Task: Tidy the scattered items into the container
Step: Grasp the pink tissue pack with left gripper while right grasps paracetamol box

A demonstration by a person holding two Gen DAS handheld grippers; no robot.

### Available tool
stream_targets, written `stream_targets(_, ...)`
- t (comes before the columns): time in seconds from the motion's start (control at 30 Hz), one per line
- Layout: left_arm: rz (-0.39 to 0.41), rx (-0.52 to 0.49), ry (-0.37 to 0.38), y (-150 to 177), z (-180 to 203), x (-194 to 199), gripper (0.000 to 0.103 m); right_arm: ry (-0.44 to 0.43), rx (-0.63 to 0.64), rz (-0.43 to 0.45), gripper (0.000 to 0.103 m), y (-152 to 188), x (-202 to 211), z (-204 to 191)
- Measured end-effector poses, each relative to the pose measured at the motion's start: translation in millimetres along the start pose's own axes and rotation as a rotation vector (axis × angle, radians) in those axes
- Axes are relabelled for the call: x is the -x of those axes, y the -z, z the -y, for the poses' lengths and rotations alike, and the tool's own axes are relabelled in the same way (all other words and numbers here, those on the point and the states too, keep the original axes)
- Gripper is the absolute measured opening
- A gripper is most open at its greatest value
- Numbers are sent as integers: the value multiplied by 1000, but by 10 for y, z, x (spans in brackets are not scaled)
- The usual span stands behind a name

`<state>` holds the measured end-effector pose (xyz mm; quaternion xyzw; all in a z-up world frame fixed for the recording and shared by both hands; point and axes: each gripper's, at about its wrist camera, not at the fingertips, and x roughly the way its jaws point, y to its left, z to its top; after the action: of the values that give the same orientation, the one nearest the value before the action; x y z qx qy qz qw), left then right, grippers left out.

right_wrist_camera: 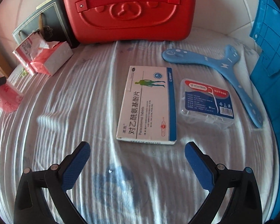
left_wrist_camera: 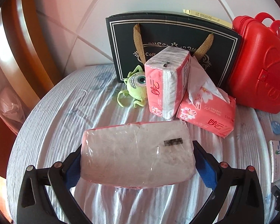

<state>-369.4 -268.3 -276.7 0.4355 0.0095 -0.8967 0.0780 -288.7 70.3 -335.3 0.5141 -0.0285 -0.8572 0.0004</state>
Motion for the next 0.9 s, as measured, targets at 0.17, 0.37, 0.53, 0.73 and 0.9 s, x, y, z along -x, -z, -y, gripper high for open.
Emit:
stream_targets(0.17, 6, -2, -6, 8, 10, -38, 95, 23, -1, 18, 92, -137, -122, -1)
stream_targets(0.37, 5, -14, -4, 54, -9, -23, 93, 64, 7, 11, 73, -208, -245, -20)
stream_targets(0.53, 7, -27, -12, 41, -4, -53, 93, 71, 39, 1, 75, -238, -314, -41)
stream_targets(0.73, 13, -5, 1, 80, -38, 5, 89, 65, 69, 5, 72, -217, -247, -91)
stream_targets(0.9, 36, -15, -2, 144, -51, 187, 88, 63, 66, 9, 72, -138, -113, -117)
